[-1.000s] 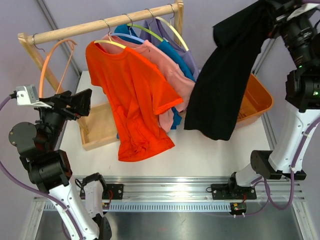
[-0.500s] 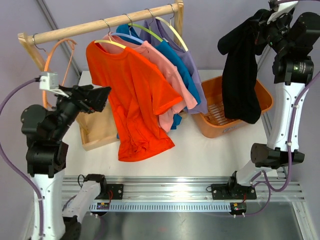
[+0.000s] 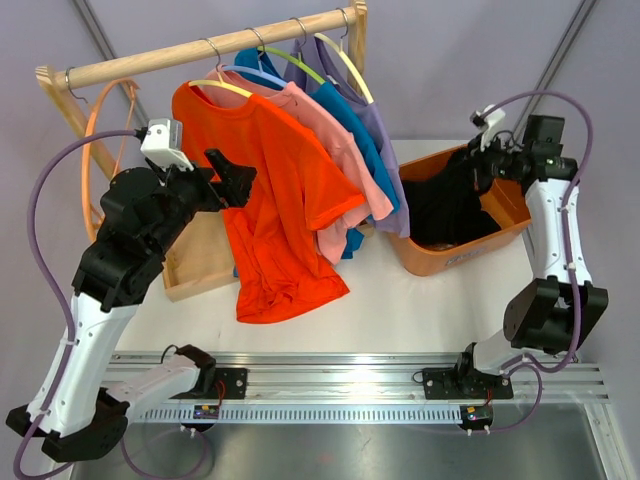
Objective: Remove the t-shirt from the hanger
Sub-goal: Place the tshirt into the basket, then grab a hanger with a tshirt on it with the left arm, then remove the tshirt from the hanger
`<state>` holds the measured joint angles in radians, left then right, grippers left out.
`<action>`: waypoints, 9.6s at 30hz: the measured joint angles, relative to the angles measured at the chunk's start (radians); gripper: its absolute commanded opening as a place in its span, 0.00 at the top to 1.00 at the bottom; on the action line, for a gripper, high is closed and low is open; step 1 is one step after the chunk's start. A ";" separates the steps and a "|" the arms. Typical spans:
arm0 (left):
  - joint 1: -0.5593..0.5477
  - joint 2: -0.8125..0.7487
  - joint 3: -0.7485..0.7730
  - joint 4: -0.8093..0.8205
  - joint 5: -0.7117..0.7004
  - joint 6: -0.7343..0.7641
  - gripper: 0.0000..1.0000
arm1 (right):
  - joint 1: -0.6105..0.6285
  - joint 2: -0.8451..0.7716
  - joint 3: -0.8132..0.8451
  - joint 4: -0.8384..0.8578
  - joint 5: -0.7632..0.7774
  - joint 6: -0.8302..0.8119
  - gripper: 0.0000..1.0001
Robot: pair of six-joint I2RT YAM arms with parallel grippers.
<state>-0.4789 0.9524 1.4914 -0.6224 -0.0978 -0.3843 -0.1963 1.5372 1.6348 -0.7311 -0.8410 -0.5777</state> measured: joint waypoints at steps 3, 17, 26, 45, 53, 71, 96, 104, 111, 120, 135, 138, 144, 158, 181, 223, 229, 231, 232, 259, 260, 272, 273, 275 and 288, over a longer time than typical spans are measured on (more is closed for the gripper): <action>-0.002 0.015 0.001 -0.020 -0.048 0.000 0.01 | 0.000 0.032 -0.077 -0.076 0.013 -0.051 1.00; -0.003 -0.049 -0.058 0.076 -0.126 -0.018 0.01 | 0.010 0.319 -0.092 -0.202 0.185 -0.093 0.23; -0.003 0.052 0.178 -0.003 -0.184 -0.063 0.01 | 0.011 0.257 0.132 -0.194 0.284 -0.045 0.01; 0.104 0.353 0.360 -0.042 -0.193 -0.499 0.25 | 0.011 0.140 0.011 -0.189 0.217 0.013 0.00; 0.138 0.381 0.354 0.049 -0.132 -0.656 0.28 | 0.011 0.113 -0.042 -0.175 0.182 0.034 0.01; 0.173 0.513 0.407 0.128 -0.076 -0.766 0.57 | 0.011 0.063 -0.127 -0.126 0.132 0.055 0.00; 0.192 0.484 0.314 0.257 -0.002 -0.829 1.00 | 0.011 0.048 -0.151 -0.104 0.116 0.063 0.01; 0.192 0.466 0.314 0.304 0.063 -0.824 1.00 | 0.011 0.042 -0.154 -0.104 0.116 0.063 0.01; 0.192 0.420 0.289 0.325 0.099 -0.819 1.00 | 0.011 0.042 -0.154 -0.105 0.113 0.063 0.00; 0.195 0.328 0.188 0.325 0.187 -0.773 1.00 | 0.011 0.041 -0.149 -0.176 0.048 -0.023 0.01; 0.197 -0.005 -0.131 0.283 0.530 -0.525 1.00 | 0.050 -0.004 0.134 -0.568 -0.221 -0.601 0.01; 0.197 -0.040 -0.187 0.251 0.620 -0.475 1.00 | 0.105 -0.028 0.147 -0.581 -0.239 -0.671 0.01; 0.198 -0.097 -0.323 0.235 0.806 -0.427 1.00 | 0.298 -0.100 0.146 -0.602 -0.243 -0.721 0.01; 0.200 -0.210 -0.549 0.338 1.157 -0.514 1.00 | 0.603 -0.134 0.174 -0.563 -0.311 -0.447 0.01; 0.199 -0.323 -0.733 0.563 1.226 -0.723 1.00 | 0.974 -0.253 -0.221 0.342 0.383 0.732 0.05; 0.198 -0.248 -0.687 0.483 1.224 -0.521 1.00 | 0.981 -0.246 -0.165 0.493 0.569 0.766 1.00; 0.198 -0.207 -0.650 0.467 1.242 -0.461 1.00 | 0.980 -0.217 -0.075 0.463 0.468 0.761 1.00; 0.198 -0.195 -0.627 0.457 1.246 -0.442 1.00 | 0.980 -0.201 -0.046 0.456 0.436 0.768 1.00; 0.198 -0.189 -0.618 0.455 1.247 -0.433 1.00 | 0.980 -0.194 -0.031 0.452 0.425 0.772 1.00; 0.153 -0.060 -0.863 1.585 1.124 -0.763 1.00 | 0.970 -0.052 0.253 0.480 0.177 1.030 1.00; 0.148 -0.048 -0.875 1.625 1.112 -0.767 1.00 | 0.967 -0.048 0.260 0.481 0.172 1.045 1.00; 0.100 0.009 -0.966 1.852 1.012 -0.746 1.00 | 0.898 0.062 0.425 0.483 0.142 1.178 1.00; 0.099 0.004 -0.972 1.843 1.012 -0.736 1.00 | 0.879 0.069 0.444 0.476 0.142 1.178 1.00; 0.099 -0.015 -0.980 1.801 1.013 -0.705 1.00 | 0.840 0.087 0.484 0.459 0.141 1.173 1.00; 0.095 -0.183 -0.858 1.114 1.093 -0.470 1.00 | 0.775 0.111 0.558 0.269 0.250 0.842 1.00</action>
<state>-0.3840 0.7696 0.6331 0.4915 0.9947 -0.8543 0.5785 1.6482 2.1933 -0.4625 -0.5907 0.2646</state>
